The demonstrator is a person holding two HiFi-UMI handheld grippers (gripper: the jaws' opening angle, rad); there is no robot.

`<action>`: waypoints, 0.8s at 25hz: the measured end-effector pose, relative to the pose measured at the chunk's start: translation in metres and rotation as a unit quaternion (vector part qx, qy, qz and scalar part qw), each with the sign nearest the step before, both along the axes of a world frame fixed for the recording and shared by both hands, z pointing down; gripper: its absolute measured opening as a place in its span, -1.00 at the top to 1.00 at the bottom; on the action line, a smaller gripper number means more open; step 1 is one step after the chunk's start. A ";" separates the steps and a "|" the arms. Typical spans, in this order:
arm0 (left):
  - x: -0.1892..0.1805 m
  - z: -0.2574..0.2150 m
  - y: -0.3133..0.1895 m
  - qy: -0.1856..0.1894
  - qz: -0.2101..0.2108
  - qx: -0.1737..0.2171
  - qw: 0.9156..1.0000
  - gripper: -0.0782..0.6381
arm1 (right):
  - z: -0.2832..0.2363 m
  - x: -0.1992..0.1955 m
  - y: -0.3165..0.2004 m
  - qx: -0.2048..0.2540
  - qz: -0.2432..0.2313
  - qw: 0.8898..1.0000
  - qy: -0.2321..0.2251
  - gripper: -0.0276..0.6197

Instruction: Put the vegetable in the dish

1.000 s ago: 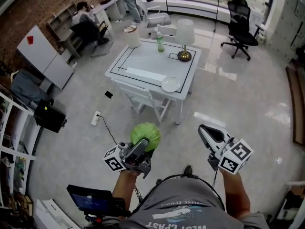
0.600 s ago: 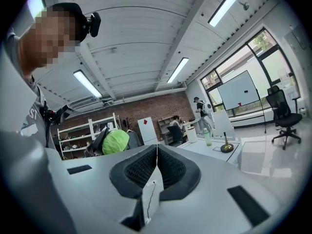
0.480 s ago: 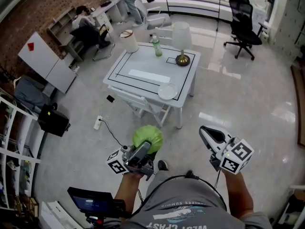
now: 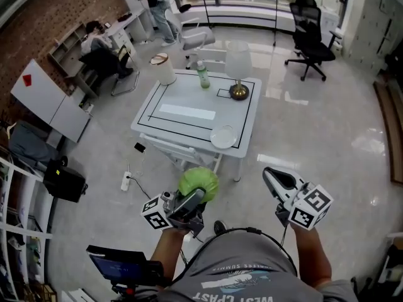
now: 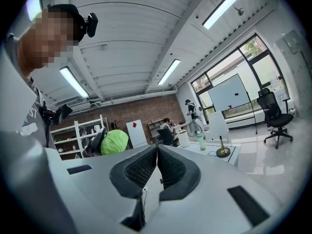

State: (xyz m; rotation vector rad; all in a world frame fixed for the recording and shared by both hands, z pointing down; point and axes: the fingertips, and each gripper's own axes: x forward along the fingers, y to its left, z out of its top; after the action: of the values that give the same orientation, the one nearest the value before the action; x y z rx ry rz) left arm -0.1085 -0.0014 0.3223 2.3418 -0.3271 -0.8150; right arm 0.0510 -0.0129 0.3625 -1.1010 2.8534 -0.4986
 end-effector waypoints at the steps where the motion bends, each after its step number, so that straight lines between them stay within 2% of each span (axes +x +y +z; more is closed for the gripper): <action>1: -0.005 0.000 -0.006 -0.001 0.006 0.002 1.000 -0.04 | -0.002 -0.007 -0.004 0.003 0.005 1.000 0.000 0.89; 6: -0.026 0.006 -0.028 0.004 0.040 0.002 0.999 -0.04 | -0.005 -0.034 -0.017 0.010 0.024 1.000 0.008 0.89; 11: -0.032 0.012 -0.045 0.011 0.052 -0.001 0.999 -0.04 | 0.007 -0.034 -0.028 -0.013 0.040 0.999 0.027 0.89; 20: -0.023 0.024 -0.095 0.005 0.029 -0.027 0.999 -0.04 | 0.014 -0.037 -0.084 -0.031 0.011 0.999 0.017 0.89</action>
State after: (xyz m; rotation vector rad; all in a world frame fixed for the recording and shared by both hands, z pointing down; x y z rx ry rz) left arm -0.1314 -0.0961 0.3460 2.2849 -0.2710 -0.7804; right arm 0.0136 -0.0970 0.3770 -1.1596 2.8708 -0.5766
